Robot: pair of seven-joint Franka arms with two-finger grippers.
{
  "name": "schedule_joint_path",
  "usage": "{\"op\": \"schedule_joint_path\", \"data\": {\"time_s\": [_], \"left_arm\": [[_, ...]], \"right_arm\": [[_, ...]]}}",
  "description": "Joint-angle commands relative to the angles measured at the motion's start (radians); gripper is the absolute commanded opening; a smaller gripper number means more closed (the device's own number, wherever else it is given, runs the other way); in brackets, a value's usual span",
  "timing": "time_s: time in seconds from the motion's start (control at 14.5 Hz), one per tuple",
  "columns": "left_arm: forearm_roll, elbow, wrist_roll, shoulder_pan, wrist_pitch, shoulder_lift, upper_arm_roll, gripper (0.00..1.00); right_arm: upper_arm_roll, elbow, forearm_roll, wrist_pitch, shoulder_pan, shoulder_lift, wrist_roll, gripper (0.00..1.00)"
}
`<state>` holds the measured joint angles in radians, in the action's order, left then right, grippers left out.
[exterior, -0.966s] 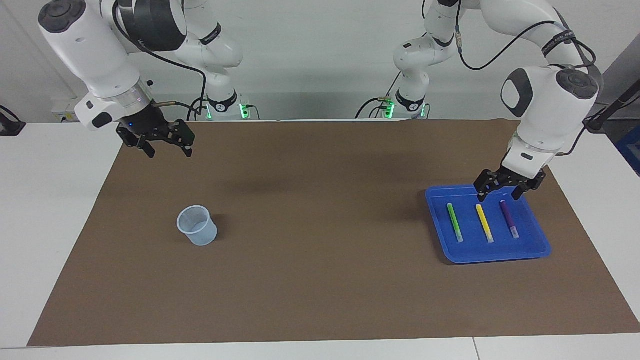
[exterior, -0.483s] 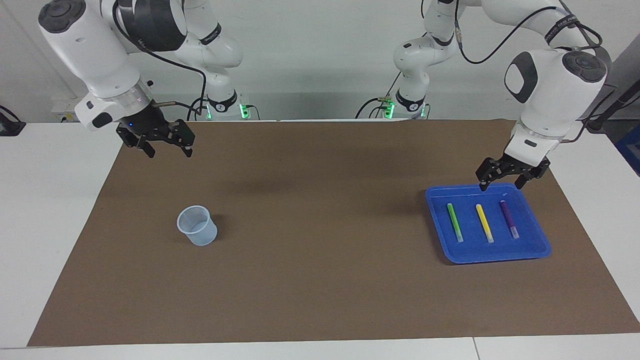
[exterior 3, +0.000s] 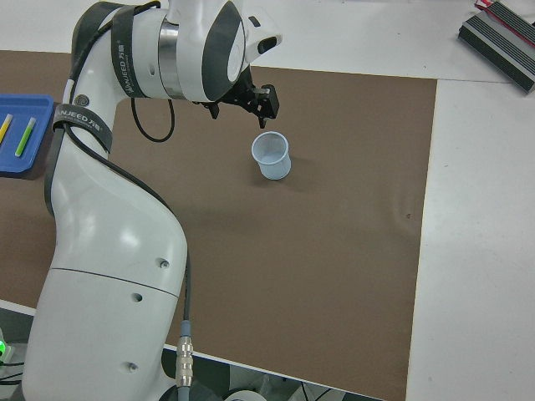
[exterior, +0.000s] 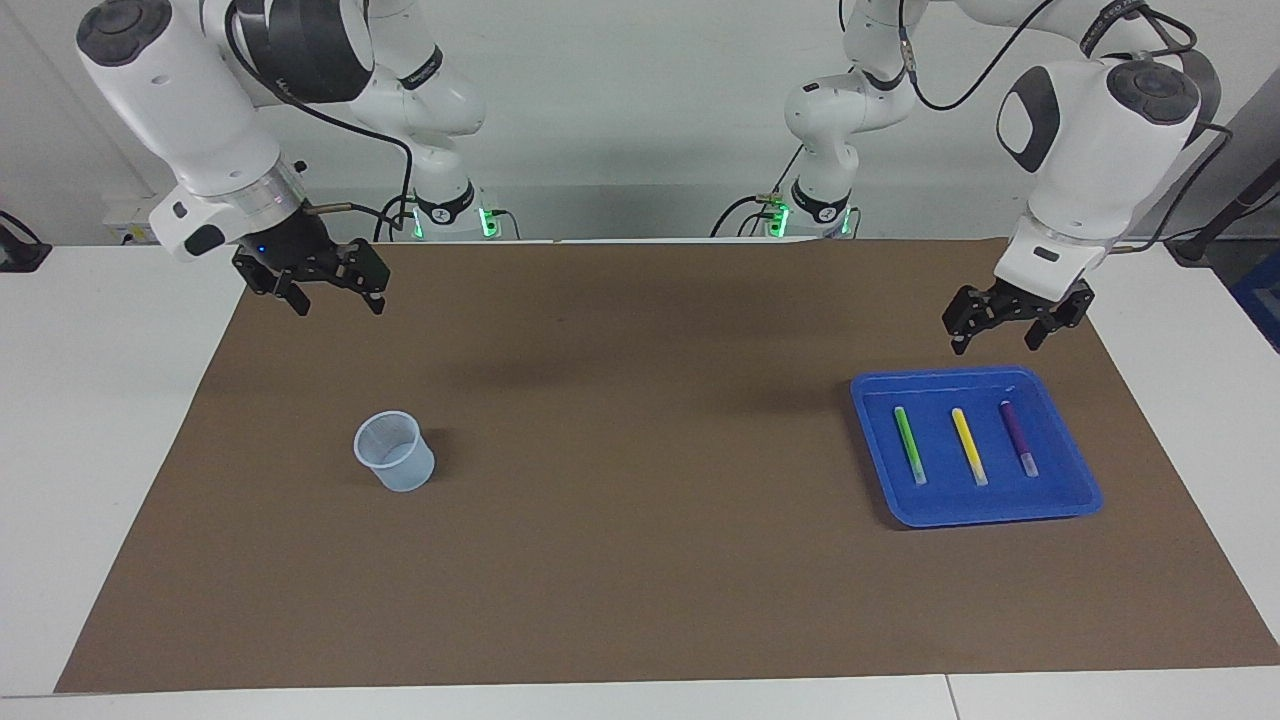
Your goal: Right arm passes pens to left for tray arrangement
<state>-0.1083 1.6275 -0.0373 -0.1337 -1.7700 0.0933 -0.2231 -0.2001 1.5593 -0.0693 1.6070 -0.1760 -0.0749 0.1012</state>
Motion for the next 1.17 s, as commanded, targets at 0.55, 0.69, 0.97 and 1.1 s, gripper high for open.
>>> {"op": "schedule_joint_path", "data": {"time_s": [0.55, 0.69, 0.97, 1.1], "left_arm": [[-0.005, 0.012, 0.027, 0.135, 0.173, -0.118, 0.160, 1.00], [-0.005, 0.014, 0.027, 0.138, 0.173, -0.129, 0.160, 1.00], [-0.005, 0.015, 0.030, 0.137, 0.170, -0.130, 0.160, 1.00], [-0.005, 0.014, 0.084, 0.143, 0.169, -0.129, 0.156, 1.00]], "right_arm": [[-0.007, 0.027, 0.008, 0.008, -0.010, 0.023, -0.008, 1.00], [-0.007, 0.027, 0.008, 0.010, -0.010, 0.023, -0.008, 1.00], [-0.007, 0.027, 0.008, 0.008, -0.010, 0.023, -0.009, 1.00], [-0.007, 0.027, 0.008, 0.008, -0.010, 0.023, -0.008, 1.00]]}}
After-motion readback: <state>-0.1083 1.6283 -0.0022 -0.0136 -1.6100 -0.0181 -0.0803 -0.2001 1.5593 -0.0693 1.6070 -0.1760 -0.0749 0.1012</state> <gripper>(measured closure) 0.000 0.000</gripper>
